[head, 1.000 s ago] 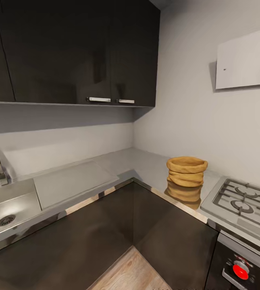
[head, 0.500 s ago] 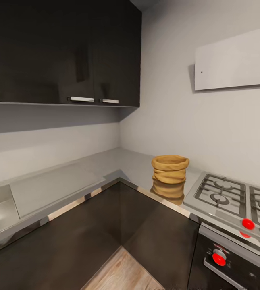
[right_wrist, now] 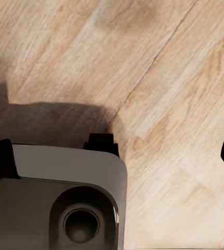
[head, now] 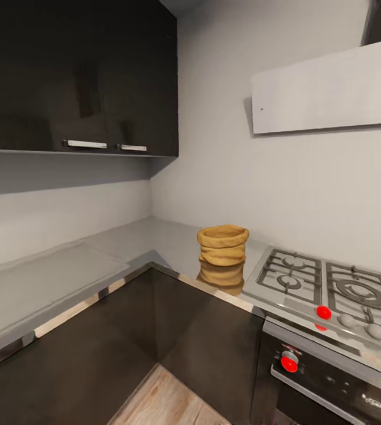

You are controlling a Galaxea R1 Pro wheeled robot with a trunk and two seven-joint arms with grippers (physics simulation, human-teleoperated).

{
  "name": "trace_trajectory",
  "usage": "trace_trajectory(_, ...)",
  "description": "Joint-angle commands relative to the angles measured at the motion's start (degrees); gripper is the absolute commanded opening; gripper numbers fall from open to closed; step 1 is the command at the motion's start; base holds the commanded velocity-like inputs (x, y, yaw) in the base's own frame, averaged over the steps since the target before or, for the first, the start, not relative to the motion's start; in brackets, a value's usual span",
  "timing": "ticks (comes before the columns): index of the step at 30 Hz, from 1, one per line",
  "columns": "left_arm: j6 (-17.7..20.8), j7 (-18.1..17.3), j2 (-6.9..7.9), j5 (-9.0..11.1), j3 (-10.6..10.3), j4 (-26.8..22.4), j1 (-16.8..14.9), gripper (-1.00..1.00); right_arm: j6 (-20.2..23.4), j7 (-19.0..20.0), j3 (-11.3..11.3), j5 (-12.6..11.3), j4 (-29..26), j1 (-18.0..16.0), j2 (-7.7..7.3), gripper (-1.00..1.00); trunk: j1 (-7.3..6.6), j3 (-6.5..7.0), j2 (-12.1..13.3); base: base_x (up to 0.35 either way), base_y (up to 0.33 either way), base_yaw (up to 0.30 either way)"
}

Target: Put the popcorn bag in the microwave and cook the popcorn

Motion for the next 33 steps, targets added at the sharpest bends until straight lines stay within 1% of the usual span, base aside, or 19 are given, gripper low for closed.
trace_trajectory(1, -0.2, 0.0, -0.02, 0.4, 0.1, 0.0, 0.0, 1.0, -0.1, 0.2, 0.2, 0.0, 0.2, -0.1, 0.05, 1.0, 0.0, -0.06, 0.0, 0.0, 0.0, -0.285)
trace_trajectory(3, -0.2, 0.0, 0.0, 0.4, 0.1, 0.0, 0.0, 1.0, -0.1, 0.2, 0.2, 0.0, 0.2, -0.1, 0.11, 1.0, 0.0, -0.06, 0.0, 0.0, 0.0, -0.285)
trace_trajectory(5, -0.2, 0.0, 0.01, 0.5, 0.1, 0.0, 0.0, 1.0, -0.4, 0.2, 0.2, -0.1, 0.2, 1.3, 0.13, 1.0, 0.0, -0.06, 0.0, 0.0, 0.0, -0.285)
trace_trajectory(7, -0.2, 0.1, -0.01, 0.6, 0.2, -0.1, 0.0, 1.0, -1.5, 0.2, 0.2, -0.1, 0.2, 2.5, 0.22, 1.0, 0.0, -0.06, 0.0, 0.0, 0.0, -0.285)
trace_trajectory(10, -0.2, 0.1, 0.01, 0.6, 0.2, -0.1, 0.0, 1.0, -3.2, 0.2, 0.2, -0.4, 0.2, 3.3, 0.23, 1.0, 0.0, -0.06, 0.0, 0.0, 0.0, -0.285)
trace_trajectory(19, -0.3, 0.2, -0.02, 0.6, 0.2, -0.1, 0.0, 1.0, -3.6, 0.2, 0.2, -0.6, 0.2, 3.4, 0.3, 1.0, 0.0, -0.06, 0.0, 0.0, 0.0, -0.274)
trace_trajectory(33, -0.3, 0.2, -0.1, 0.6, 0.2, -0.1, -0.1, 1.0, -3.8, 0.3, 0.2, -0.2, 0.2, 3.5, 0.48, 1.0, 0.0, -0.06, 0.0, -0.004, 0.0, -0.019)
